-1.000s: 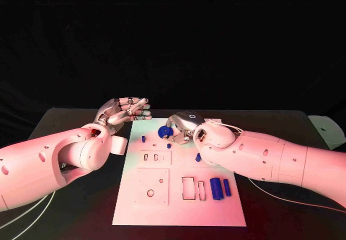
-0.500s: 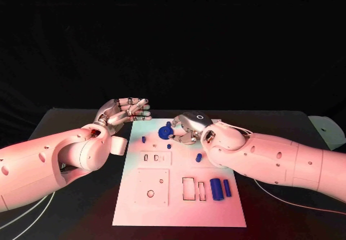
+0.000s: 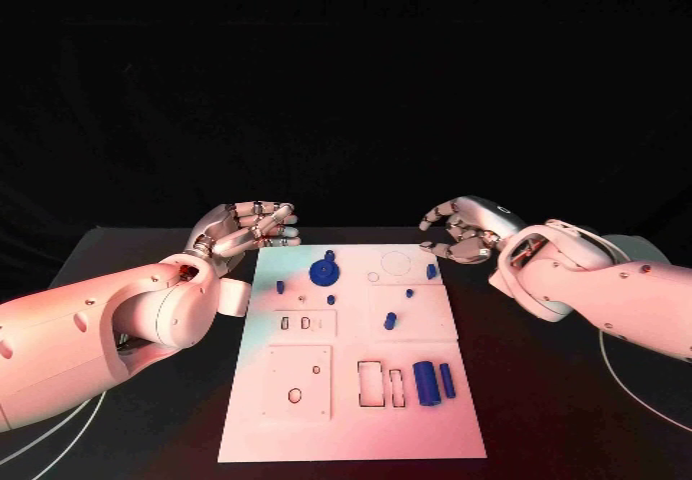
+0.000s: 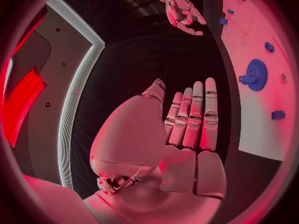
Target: Assemble the parts on the task board
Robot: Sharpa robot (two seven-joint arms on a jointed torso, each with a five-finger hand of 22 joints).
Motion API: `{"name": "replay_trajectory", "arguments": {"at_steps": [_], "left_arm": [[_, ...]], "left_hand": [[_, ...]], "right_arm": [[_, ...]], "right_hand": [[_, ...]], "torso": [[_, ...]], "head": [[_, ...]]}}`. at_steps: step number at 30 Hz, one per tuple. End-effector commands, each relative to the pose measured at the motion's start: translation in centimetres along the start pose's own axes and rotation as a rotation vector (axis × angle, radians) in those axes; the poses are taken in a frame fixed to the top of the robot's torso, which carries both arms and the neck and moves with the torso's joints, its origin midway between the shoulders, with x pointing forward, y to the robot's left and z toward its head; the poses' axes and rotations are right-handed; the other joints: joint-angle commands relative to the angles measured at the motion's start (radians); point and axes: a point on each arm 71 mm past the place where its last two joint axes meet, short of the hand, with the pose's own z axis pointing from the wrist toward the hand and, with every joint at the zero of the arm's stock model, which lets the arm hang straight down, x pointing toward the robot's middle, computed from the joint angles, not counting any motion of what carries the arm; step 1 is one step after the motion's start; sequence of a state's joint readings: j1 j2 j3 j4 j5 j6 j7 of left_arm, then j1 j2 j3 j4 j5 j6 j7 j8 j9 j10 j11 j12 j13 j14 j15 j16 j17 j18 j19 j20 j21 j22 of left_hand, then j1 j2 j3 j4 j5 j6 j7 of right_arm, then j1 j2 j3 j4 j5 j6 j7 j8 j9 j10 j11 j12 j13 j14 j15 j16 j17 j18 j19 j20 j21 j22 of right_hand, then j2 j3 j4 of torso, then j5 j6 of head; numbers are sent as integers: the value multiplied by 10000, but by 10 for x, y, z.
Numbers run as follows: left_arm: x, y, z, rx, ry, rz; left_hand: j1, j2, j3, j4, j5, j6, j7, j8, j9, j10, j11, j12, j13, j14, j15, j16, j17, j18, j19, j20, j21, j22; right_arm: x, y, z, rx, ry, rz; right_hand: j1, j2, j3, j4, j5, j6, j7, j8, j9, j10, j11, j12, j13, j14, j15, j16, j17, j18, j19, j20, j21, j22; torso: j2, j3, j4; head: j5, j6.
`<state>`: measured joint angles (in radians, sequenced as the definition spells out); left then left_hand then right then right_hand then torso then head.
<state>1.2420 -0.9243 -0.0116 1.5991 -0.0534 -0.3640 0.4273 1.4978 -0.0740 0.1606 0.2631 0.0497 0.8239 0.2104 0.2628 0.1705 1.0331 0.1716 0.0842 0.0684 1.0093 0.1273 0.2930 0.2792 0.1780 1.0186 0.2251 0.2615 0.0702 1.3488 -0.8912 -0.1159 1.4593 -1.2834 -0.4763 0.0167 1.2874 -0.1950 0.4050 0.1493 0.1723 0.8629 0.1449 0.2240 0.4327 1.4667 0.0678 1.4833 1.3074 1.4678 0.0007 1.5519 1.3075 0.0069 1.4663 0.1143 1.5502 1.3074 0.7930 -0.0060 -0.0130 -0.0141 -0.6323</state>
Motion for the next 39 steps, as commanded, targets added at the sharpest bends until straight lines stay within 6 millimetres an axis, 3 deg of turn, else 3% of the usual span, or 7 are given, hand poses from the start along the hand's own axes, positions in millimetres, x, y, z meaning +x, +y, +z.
{"name": "replay_trajectory", "arguments": {"at_steps": [1,3,7,12,15,24,39], "left_arm": [[3,-2,1,300,264,-48],[3,-2,1,317,291,-51],[3,-2,1,330,308,-48],[2,-1,1,321,287,-35],[1,-1,2,313,266,-24],[0,-1,2,292,241,-11],[0,0,2,247,216,1]], "left_hand": [[81,14,-9,-69,23,-72,202,-61,-10,62,34,-36,3,-40,-19,-41,8,63,72,-14,-54,-7],[98,2,-8,-81,22,-69,198,-60,-10,67,31,-39,3,-40,-20,-43,14,63,74,-16,-56,-6],[95,-1,-10,-78,22,-66,199,-59,-9,70,31,-39,3,-39,-20,-44,16,63,74,-16,-56,-6],[95,-1,-10,-78,22,-66,199,-59,-9,70,31,-39,3,-39,-20,-44,16,63,74,-16,-56,-6],[91,-5,-13,-74,21,-60,199,-57,-8,77,31,-40,4,-37,-21,-45,21,62,77,-16,-57,-6],[91,-5,-13,-74,21,-60,199,-57,-8,77,31,-40,4,-37,-21,-45,21,62,77,-16,-57,-6],[83,-6,-15,-65,21,-50,202,-54,-6,87,31,-43,5,-34,-22,-48,32,62,81,-17,-58,-5]], "right_arm": [[1,-11,-12,-583,639,1589],[-1,-22,-20,-422,693,1634],[-1,-40,-30,-56,814,1597],[6,-52,-35,236,947,1554],[11,-53,-34,305,1034,1525],[23,-51,-24,467,1032,1369],[41,-43,-12,502,1421,1300]], "right_hand": [[132,-89,-19,-139,-63,-38,-124,-88,3,303,-135,14,1750,875,-128,-17,1935,-12,893,-126,36,2489],[183,-117,-14,-186,-70,-53,-145,-110,1,298,-161,5,1744,874,-156,-19,1931,-12,893,-155,36,2489],[310,-160,-7,-321,21,-420,79,-330,-43,256,6,-47,1699,881,-43,-14,1957,-28,932,-132,77,2526],[356,-155,3,-370,94,-526,136,-383,-43,252,61,-50,1699,885,12,-8,1977,-32,943,-81,89,2537],[376,-157,5,-394,118,-585,153,-415,-46,245,81,-56,1693,887,34,-5,1987,-31,942,-59,87,2536],[384,-134,17,-403,142,-626,156,-437,-46,283,89,-10,1739,898,45,10,2035,-44,976,-42,127,2569],[345,-5,94,-403,170,-321,98,-308,34,333,49,45,1792,906,18,21,2069,-45,980,-28,130,2572]], "torso": [[-8,71,-111],[6,105,-127],[10,106,-119],[15,106,-90],[27,142,-98],[17,105,-84],[10,96,-76]], "head": [[67,-3],[78,29],[-32,13],[-28,-22],[-36,-35],[-56,-78],[0,-145]]}}
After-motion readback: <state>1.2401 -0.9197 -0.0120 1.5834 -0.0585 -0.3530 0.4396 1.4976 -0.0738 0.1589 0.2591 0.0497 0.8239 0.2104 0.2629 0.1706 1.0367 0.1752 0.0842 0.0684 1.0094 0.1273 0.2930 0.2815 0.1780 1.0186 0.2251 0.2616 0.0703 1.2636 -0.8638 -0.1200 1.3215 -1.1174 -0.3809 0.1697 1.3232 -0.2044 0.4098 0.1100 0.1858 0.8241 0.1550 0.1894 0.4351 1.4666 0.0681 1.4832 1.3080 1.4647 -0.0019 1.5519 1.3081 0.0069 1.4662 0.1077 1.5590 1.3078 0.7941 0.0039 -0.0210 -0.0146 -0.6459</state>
